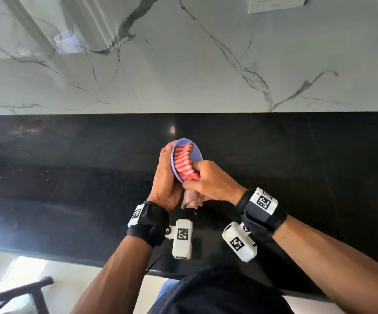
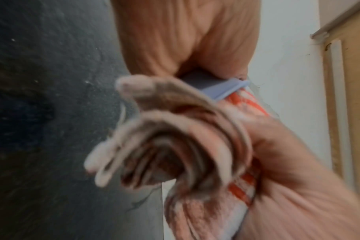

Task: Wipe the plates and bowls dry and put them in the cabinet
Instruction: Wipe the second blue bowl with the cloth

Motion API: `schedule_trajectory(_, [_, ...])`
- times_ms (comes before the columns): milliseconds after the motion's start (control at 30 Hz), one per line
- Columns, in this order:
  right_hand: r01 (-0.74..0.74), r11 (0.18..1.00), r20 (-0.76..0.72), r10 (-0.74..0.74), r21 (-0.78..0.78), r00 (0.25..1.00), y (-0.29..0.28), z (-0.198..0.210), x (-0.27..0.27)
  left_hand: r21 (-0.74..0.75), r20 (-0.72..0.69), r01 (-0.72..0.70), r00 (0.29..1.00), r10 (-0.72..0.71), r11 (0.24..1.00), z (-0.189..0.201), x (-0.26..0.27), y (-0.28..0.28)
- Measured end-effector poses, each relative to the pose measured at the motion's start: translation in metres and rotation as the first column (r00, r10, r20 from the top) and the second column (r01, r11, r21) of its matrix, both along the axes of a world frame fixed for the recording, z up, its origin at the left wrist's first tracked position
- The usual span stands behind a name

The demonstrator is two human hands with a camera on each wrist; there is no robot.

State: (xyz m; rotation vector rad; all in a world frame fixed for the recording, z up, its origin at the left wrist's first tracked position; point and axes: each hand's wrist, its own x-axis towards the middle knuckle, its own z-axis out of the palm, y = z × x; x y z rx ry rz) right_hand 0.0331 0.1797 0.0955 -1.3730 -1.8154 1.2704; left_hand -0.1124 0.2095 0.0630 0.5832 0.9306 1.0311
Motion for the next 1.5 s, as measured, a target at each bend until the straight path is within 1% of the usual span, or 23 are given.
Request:
schedule_trajectory(133, [0.066,0.996,-0.139,-0.074,-0.061,0.987,0.004,0.001,0.019,0.018,-0.03,0.057,0.998,-0.056,0.998,0.007,-0.006,-0.006])
schedule_trajectory(167, [0.096,0.995,-0.117,-0.096,-0.006,0.988,0.004,0.004,0.024,0.003,-0.044,0.055,0.998,-0.055,0.998,0.007,-0.01,-0.006])
schedule_trajectory(233, [0.128,0.936,-0.003,-0.135,0.329,0.991,0.005,0.007,0.03,-0.055,-0.068,0.046,0.996,-0.05,0.997,0.006,-0.015,-0.006])
schedule_trajectory(300, [-0.095,0.71,0.224,-0.09,0.698,0.97,0.012,0.004,0.033,-0.094,-0.076,0.061,0.995,-0.069,0.994,0.006,-0.014,-0.004])
schedule_trajectory(333, [-0.274,0.6,0.379,-0.053,0.751,0.924,0.018,-0.004,0.035,-0.098,-0.081,0.079,0.993,-0.087,0.992,0.009,-0.011,-0.004])
schedule_trajectory(400, [-0.505,0.513,0.609,-0.044,0.694,0.792,0.029,-0.017,0.039,-0.11,-0.092,0.12,0.987,-0.13,0.987,0.018,-0.003,-0.004])
schedule_trajectory(467, [-0.575,0.543,0.707,-0.051,0.613,0.706,0.032,-0.025,0.04,-0.097,-0.107,0.15,0.981,-0.16,0.984,0.026,0.002,-0.005])
schedule_trajectory(533, [-0.568,0.586,0.73,-0.062,0.579,0.681,0.031,-0.028,0.037,-0.042,-0.168,0.145,0.974,-0.15,0.988,0.029,0.0,-0.003])
schedule_trajectory(600, [-0.506,0.618,0.689,-0.081,0.602,0.72,0.026,-0.026,0.03,0.006,-0.222,0.104,0.97,-0.1,0.995,0.032,-0.004,-0.001])
schedule_trajectory(667, [-0.398,0.727,0.606,-0.032,0.559,0.795,0.015,-0.02,0.018,0.069,-0.262,0.066,0.964,-0.046,0.995,0.027,-0.006,0.005])
schedule_trajectory(733, [-0.224,0.943,0.403,0.111,0.246,0.908,0.008,-0.009,0.011,0.118,-0.3,0.023,0.954,0.013,0.993,0.023,-0.007,0.005])
schedule_trajectory(767, [-0.155,0.988,0.248,0.144,0.026,0.958,0.007,-0.005,0.011,0.123,-0.301,0.016,0.953,0.022,0.992,0.021,-0.008,0.004])
schedule_trajectory(833, [-0.03,0.98,-0.099,0.011,-0.194,0.995,0.006,-0.001,0.016,0.113,-0.299,0.034,0.954,0.001,0.993,0.019,-0.011,0.001])
schedule_trajectory(933, [0.215,0.933,-0.385,-0.318,-0.288,0.866,0.006,-0.002,0.024,0.134,-0.321,0.076,0.947,-0.03,0.988,0.015,-0.013,0.002])
schedule_trajectory(1000, [0.31,0.949,-0.338,-0.313,-0.065,0.888,0.01,-0.004,0.026,0.103,-0.328,0.11,0.942,-0.07,0.989,0.02,-0.01,0.0])
schedule_trajectory(1033, [0.288,0.942,-0.231,-0.245,0.174,0.942,0.013,-0.007,0.027,0.094,-0.333,0.129,0.938,-0.091,0.987,0.023,-0.008,-0.001])
schedule_trajectory(1100, [-0.02,0.773,0.117,-0.07,0.634,0.991,0.02,-0.019,0.031,0.089,-0.348,0.147,0.931,-0.108,0.985,0.025,-0.006,-0.003])
schedule_trajectory(1133, [-0.225,0.652,0.31,-0.017,0.724,0.95,0.026,-0.029,0.033,0.041,-0.303,0.185,0.939,-0.165,0.982,0.025,-0.004,-0.003])
schedule_trajectory(1200, [-0.443,0.552,0.54,-0.014,0.706,0.842,0.032,-0.042,0.036,-0.053,-0.216,0.224,0.949,-0.23,0.973,0.025,-0.001,-0.002])
schedule_trajectory(1267, [-0.462,0.588,0.595,-0.041,0.664,0.803,0.035,-0.048,0.038,-0.036,-0.238,0.161,0.957,-0.165,0.986,0.029,0.003,0.002])
schedule_trajectory(1367, [-0.378,0.685,0.569,-0.065,0.623,0.82,0.024,-0.05,0.031,0.078,-0.315,0.085,0.947,-0.056,0.993,0.036,0.005,0.008])
schedule_trajectory(1433, [-0.21,0.888,0.382,0.043,0.408,0.923,0.011,-0.036,0.023,0.128,-0.359,0.057,0.933,-0.007,0.99,0.029,0.004,0.012])
schedule_trajectory(1500, [-0.051,0.998,0.072,0.053,-0.021,0.996,0.004,-0.021,0.015,0.158,-0.393,0.052,0.919,0.014,0.986,0.02,0.0,0.011])
